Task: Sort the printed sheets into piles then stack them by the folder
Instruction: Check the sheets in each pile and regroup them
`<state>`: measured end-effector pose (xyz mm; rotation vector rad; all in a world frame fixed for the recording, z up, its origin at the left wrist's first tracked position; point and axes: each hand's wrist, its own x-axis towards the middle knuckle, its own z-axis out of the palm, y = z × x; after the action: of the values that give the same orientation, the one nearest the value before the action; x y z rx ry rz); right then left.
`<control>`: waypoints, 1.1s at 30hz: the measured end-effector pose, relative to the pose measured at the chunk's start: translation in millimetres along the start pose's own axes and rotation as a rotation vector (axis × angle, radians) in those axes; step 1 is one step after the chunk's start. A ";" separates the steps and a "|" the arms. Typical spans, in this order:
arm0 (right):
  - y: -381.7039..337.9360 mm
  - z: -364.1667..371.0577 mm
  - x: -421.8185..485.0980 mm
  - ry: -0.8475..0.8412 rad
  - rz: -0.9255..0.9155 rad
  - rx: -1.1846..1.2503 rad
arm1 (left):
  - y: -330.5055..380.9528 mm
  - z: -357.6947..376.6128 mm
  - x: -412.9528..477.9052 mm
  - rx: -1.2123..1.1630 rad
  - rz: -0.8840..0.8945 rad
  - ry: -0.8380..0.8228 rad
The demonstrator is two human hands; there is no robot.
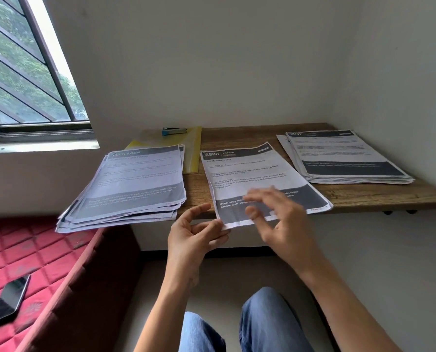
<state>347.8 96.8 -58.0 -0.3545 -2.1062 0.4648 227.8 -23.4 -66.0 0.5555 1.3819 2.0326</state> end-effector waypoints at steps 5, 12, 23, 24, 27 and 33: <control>31.3 -28.4 11.9 -0.038 0.276 -0.441 | 1.7 1.8 3.0 0.068 0.000 0.026; 60.2 -35.0 0.4 0.036 0.426 -0.643 | 1.7 6.3 5.1 0.203 0.027 0.043; 62.1 -22.4 18.6 -0.077 0.529 -0.690 | 32.8 16.9 35.6 0.871 0.141 0.003; 61.3 -20.5 21.5 -0.087 0.543 -0.676 | 37.3 19.9 38.2 0.979 0.174 0.017; 61.6 -14.5 28.6 -0.121 0.560 -0.656 | 48.3 28.5 47.0 1.197 0.253 0.098; 54.1 -22.6 38.0 -0.113 0.551 -0.510 | 52.5 33.3 54.2 1.306 0.218 0.126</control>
<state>350.4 165.1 -43.4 -1.2457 -2.2058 0.2506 196.8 22.4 -4.8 1.1227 2.7326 1.0370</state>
